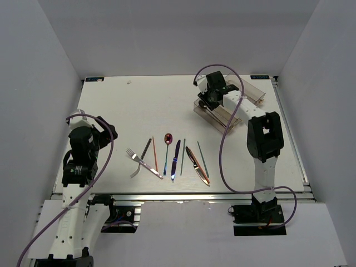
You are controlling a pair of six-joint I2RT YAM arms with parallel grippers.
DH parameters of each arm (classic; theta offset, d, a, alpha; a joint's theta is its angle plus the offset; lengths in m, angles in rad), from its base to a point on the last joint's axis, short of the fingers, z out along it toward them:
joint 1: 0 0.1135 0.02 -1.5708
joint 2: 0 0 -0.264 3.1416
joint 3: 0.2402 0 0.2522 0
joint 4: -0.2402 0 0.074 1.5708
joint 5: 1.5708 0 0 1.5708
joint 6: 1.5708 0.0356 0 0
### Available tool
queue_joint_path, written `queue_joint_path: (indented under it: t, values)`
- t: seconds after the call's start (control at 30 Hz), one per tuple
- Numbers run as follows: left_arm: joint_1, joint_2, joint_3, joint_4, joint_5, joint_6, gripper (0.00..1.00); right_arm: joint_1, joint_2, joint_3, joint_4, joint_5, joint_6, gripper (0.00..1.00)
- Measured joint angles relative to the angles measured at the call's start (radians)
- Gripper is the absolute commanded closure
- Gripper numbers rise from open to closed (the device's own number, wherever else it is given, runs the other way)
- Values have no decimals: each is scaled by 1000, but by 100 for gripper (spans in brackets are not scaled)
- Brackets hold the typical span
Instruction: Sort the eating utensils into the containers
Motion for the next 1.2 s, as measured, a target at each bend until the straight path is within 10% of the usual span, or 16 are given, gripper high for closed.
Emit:
queue_joint_path:
  t: [0.13, 0.4, 0.73, 1.2]
  values:
    - [0, 0, 0, 3, 3, 3, 2, 0, 6, 45, -3, 16, 21, 11]
    - [0, -3, 0, 3, -1, 3, 2, 82, -49, 101, -2, 68, 260, 11]
    - [0, -5, 0, 0, -30, 2, 2, 646, -179, -134, -5, 462, 854, 14]
    - [0, -34, 0, 0, -30, 0, 2, 589, 13, -61, -123, 397, 1148, 50]
